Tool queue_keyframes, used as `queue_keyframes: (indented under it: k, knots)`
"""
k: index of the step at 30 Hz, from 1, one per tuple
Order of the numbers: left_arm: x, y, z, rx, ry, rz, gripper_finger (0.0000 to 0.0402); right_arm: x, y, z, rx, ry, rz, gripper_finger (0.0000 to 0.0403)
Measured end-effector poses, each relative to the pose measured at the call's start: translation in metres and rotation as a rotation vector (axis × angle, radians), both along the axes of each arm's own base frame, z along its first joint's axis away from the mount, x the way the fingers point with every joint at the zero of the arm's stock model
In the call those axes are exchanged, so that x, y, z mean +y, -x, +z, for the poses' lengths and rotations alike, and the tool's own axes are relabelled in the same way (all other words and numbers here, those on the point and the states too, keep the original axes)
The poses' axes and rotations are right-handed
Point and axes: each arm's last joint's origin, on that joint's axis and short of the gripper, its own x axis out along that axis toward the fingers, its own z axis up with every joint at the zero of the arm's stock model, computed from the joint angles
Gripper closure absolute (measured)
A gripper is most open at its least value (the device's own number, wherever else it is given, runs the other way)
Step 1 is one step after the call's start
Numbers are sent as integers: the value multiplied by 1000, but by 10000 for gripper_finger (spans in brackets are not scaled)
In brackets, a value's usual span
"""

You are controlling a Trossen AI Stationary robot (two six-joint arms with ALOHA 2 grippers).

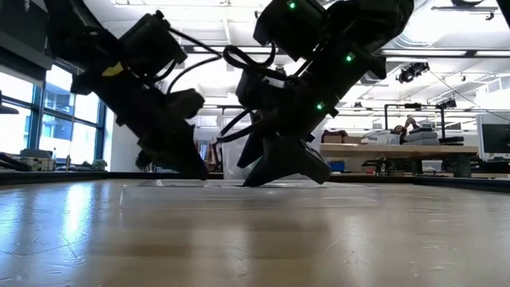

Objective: Roll bandage
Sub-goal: Close the transparent bin

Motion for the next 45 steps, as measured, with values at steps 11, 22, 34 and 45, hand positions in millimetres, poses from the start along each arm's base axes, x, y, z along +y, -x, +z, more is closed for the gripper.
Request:
queue_keyframes:
  k: [11,22,34,45]
  knots:
    - [-13,-5,-20,-11,71,36,401,-9,3,-5,16,-89,-55,181]
    - [-33,0,-21,-8,87,62,401,-8,2,-17,12,7,-122,181]
    - [-40,1,-22,-17,86,78,401,28,6,-11,-128,176,-211,180]
    - [-41,1,-21,-22,93,77,401,43,11,-10,-214,104,-308,180]
